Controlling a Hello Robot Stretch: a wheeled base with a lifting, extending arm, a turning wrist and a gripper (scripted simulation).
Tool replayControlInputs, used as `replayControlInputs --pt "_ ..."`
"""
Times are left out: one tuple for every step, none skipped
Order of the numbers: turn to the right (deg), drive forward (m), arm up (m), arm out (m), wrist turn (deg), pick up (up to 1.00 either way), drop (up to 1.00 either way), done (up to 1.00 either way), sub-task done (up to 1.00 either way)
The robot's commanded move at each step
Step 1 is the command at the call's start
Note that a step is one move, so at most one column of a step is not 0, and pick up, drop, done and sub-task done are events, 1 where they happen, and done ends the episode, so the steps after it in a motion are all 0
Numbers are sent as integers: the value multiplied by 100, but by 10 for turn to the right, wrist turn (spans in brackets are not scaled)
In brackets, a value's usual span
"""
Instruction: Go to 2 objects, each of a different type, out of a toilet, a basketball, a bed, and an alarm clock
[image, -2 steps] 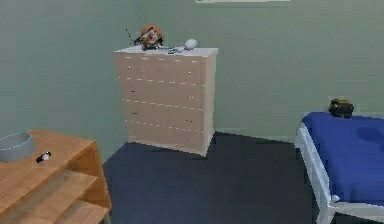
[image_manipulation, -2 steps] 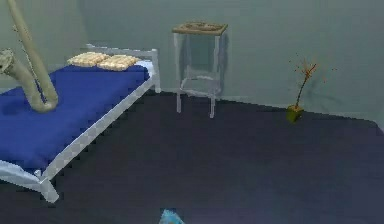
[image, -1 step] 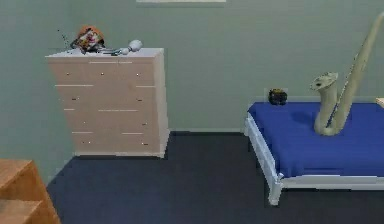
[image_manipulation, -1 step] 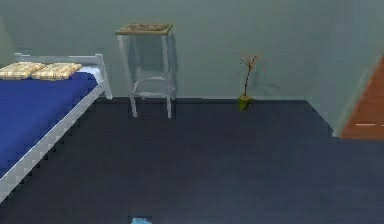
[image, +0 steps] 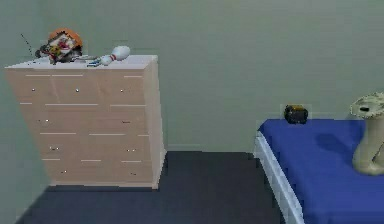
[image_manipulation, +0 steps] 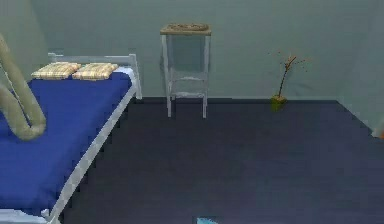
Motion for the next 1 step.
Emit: replayControlInputs --pt "450 0 0 0 0 0 0 0 0"
